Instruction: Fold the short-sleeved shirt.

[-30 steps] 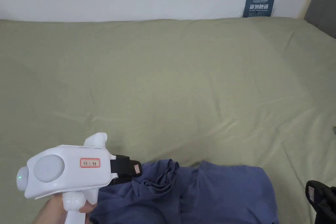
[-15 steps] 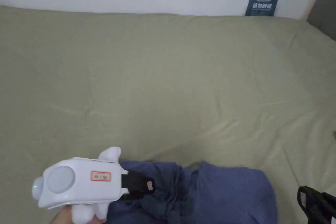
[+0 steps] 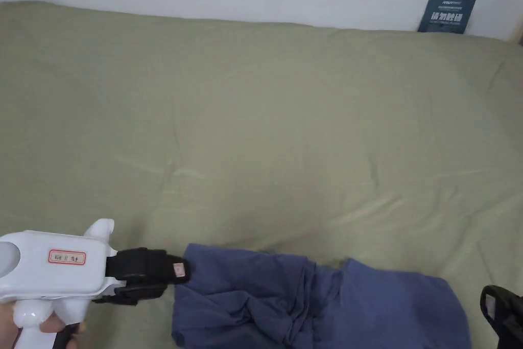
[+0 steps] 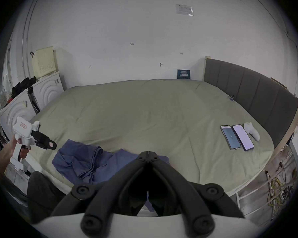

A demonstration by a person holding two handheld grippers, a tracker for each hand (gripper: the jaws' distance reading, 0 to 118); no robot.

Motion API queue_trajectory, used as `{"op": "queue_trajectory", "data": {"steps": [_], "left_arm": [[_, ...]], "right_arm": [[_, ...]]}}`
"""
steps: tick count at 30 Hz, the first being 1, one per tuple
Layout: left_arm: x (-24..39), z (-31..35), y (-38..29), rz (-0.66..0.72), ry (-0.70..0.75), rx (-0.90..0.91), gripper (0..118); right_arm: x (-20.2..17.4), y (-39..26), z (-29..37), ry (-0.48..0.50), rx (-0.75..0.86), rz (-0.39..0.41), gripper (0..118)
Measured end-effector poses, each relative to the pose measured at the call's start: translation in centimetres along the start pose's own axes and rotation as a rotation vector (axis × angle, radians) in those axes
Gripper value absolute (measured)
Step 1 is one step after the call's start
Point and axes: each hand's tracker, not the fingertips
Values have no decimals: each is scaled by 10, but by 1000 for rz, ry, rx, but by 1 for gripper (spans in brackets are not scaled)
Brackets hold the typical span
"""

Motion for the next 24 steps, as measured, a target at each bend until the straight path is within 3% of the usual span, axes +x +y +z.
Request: {"op": "queue_trajectory", "data": {"steps": [6,7,9,10,11,12,13,15,18,22,24], "left_arm": [[-15,-14,2,119,-230,-80,118],[-16,-40,9,136,-272,-91,118],[-12,-52,8,139,-246,-100,117],[-8,-53,8,139,-245,-95,107],[-2,-60,10,130,-209,-98,49],[2,-61,10,101,-89,-77,7],[7,-59,10,62,25,-47,7],[-1,-56,12,123,-53,-74,7],[4,-26,11,119,-46,35,7],[18,45,1,119,44,176,7],[24,88,-5,74,156,242,7]], "right_arm": [[0,-3,1,-14,-20,7,0],[0,-4,2,-16,-24,6,0],[-1,-3,3,-26,-26,5,0],[-1,-3,5,-28,-28,4,0],[0,-3,7,-32,-28,3,0],[0,-3,8,-35,-26,1,0],[1,-2,9,-33,-26,-1,0],[2,-1,12,-34,-18,0,0],[3,5,16,-25,3,5,0],[9,10,12,0,33,15,0],[10,13,10,19,48,23,0]]}}
